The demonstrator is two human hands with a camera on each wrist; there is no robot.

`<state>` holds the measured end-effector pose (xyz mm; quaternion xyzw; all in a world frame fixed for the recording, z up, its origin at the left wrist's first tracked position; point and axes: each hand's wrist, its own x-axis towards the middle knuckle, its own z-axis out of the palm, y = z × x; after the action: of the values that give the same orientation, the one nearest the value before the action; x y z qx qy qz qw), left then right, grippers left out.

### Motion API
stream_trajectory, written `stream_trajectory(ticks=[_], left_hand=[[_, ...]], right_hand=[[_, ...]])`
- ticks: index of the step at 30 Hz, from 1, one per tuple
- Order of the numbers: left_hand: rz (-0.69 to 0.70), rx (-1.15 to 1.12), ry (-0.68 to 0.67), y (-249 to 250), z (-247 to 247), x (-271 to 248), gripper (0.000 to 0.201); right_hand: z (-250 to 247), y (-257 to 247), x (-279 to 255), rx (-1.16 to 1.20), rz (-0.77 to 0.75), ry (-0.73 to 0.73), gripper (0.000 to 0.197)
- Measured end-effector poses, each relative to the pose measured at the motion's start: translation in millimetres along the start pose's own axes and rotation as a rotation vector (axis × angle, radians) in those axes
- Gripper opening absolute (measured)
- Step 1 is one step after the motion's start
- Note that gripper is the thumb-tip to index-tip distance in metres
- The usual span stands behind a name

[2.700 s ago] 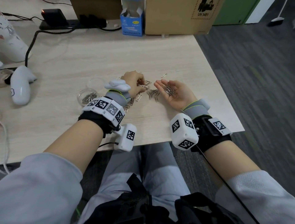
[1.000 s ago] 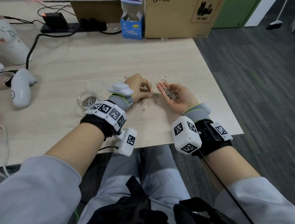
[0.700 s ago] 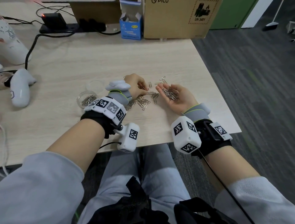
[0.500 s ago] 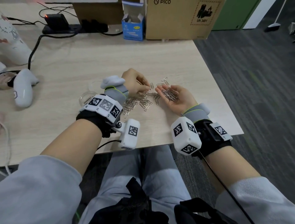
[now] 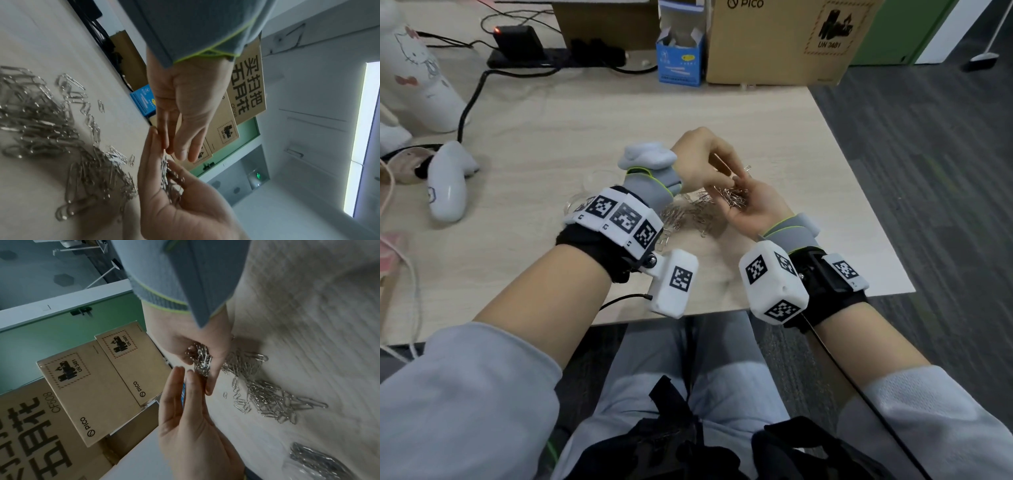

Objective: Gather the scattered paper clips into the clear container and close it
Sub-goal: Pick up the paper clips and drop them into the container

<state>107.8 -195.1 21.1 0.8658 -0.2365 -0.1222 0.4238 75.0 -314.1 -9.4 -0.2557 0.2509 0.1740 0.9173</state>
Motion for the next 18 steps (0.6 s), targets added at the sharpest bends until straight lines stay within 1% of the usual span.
stream_trajectory(ticks=[2,4,6,8,9,11,12,13,16,18], left_hand=[[-0.043,-0.023,0.064,-7.9,-9.7,-5.6,0.028],[-0.137,0.062,0.091,-17.8,-20.7,-11.3,0.037],[-0.248,0.282,0.032,-28.9,-25.1,-19.5,0.057],[-0.342,0.487,-0.075,-36.2,-23.0,-27.8,0.079],[-0.387,0.545,-0.112,-39.3,-20.8,-32.1,0.088],[-0.431,0.629,-0.149,-44.3,-15.3,-35.5,0.101],[-0.434,0.660,-0.144,-47.5,-12.9,-36.0,0.101],[-0.434,0.670,-0.126,-47.9,-10.6,-36.7,0.097],[-0.382,0.570,-0.005,-49.7,-7.1,-36.9,0.065],[-0.354,0.468,0.045,-49.4,-5.1,-37.4,0.047]], right_hand=[[-3.0,0.6,1.2,0.037,0.025,0.009,0.030],[-6.2,1.2,2.4,0.077,0.037,0.010,0.029],[-8.7,1.4,4.0,0.096,0.035,0.025,0.028],[-9.5,2.3,4.8,0.090,0.029,0.024,0.029],[-8.9,3.4,4.8,0.090,0.028,0.021,0.029],[-8.5,3.8,5.4,0.083,0.028,0.019,0.029],[-8.0,4.1,4.6,0.075,0.028,0.019,0.029],[-7.9,4.1,3.5,0.071,0.029,0.020,0.029],[-8.3,3.2,-1.9,0.069,0.036,0.023,0.030],[-9.5,3.0,-4.7,0.065,0.034,0.027,0.030]])
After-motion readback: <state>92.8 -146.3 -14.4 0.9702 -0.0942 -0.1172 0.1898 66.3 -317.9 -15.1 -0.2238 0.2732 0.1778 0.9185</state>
